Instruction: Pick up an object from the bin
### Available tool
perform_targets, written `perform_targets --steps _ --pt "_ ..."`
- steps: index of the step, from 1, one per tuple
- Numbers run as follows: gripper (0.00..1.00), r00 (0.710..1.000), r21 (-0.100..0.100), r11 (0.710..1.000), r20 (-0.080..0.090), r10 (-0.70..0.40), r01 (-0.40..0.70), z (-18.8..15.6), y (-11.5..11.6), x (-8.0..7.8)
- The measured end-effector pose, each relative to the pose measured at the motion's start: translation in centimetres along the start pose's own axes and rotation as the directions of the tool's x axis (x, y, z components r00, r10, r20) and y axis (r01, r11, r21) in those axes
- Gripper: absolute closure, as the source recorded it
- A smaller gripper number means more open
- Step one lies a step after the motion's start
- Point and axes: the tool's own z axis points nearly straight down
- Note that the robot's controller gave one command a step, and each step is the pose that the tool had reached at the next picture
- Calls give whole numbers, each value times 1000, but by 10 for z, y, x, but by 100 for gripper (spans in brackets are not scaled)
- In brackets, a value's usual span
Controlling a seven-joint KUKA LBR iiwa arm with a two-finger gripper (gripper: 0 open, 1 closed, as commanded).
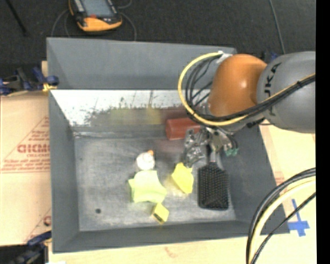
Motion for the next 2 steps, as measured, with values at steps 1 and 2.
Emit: perform_targets --steps 1,2 --pt "100 1000 2 1000 3 -14 14 -60 9 -2" --pt "100 1000 5 1000 18 -10 10 -80 6 -21"
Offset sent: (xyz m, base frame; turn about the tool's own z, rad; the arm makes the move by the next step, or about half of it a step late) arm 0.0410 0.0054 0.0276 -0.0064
